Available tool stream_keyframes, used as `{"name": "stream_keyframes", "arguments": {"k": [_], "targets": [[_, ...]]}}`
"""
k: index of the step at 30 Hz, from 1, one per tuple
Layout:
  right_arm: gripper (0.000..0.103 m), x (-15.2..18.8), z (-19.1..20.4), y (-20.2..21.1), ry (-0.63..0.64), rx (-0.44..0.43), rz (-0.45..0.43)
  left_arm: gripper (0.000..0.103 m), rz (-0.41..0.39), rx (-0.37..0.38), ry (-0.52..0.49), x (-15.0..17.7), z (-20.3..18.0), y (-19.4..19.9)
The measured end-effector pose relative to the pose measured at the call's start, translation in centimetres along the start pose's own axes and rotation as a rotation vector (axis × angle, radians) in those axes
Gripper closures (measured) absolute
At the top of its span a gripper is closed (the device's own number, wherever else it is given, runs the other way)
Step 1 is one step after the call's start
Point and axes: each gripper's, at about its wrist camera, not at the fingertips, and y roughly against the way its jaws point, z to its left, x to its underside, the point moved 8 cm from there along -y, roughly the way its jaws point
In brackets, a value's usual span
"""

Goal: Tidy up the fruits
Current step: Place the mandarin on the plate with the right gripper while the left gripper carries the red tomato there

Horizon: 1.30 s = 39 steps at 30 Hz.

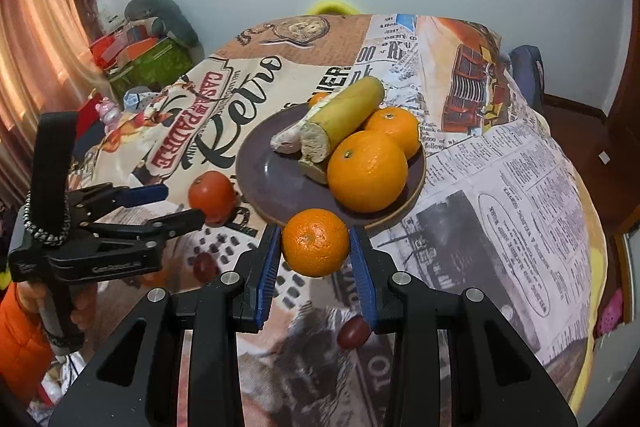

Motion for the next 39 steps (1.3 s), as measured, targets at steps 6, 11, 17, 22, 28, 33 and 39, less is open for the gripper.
{"name": "stream_keyframes", "arguments": {"k": [6, 11, 17, 22, 28, 33, 39], "targets": [[0.071, 0.0, -0.5, -1.8, -0.011, -0.016, 0.022, 0.039, -0.001, 0.012, -0.003, -0.8, 0.0, -1.3], [0.071, 0.1, -0.4, -2.3, -0.011, -0.022, 0.029, 0.055, 0.007, 0.060, 0.008, -0.9, -0.2, -1.8], [0.071, 0.0, -0.4, -2.4, -0.011, -0.025, 0.028, 0.056, 0.001, 0.045, -0.019, -0.7, -0.5, -1.3], [0.071, -0.2, -0.3, -2.4, -0.005, -0.024, 0.025, 0.057, -0.015, 0.040, -0.022, -0.7, -0.4, -0.3], [0.071, -1.2, 0.0, -2.7, 0.019, -0.024, 0.016, 0.057, -0.069, 0.044, -0.032, -2.1, -0.5, 1.8], [0.071, -2.1, 0.2, -2.9, 0.025, -0.032, -0.001, 0.057, -0.116, 0.059, -0.042, -4.1, -1.2, 2.9], [0.071, -2.2, 0.6, -3.7, 0.037, -0.046, 0.004, 0.057, -0.117, 0.081, -0.047, -5.4, -2.1, 2.0]]}}
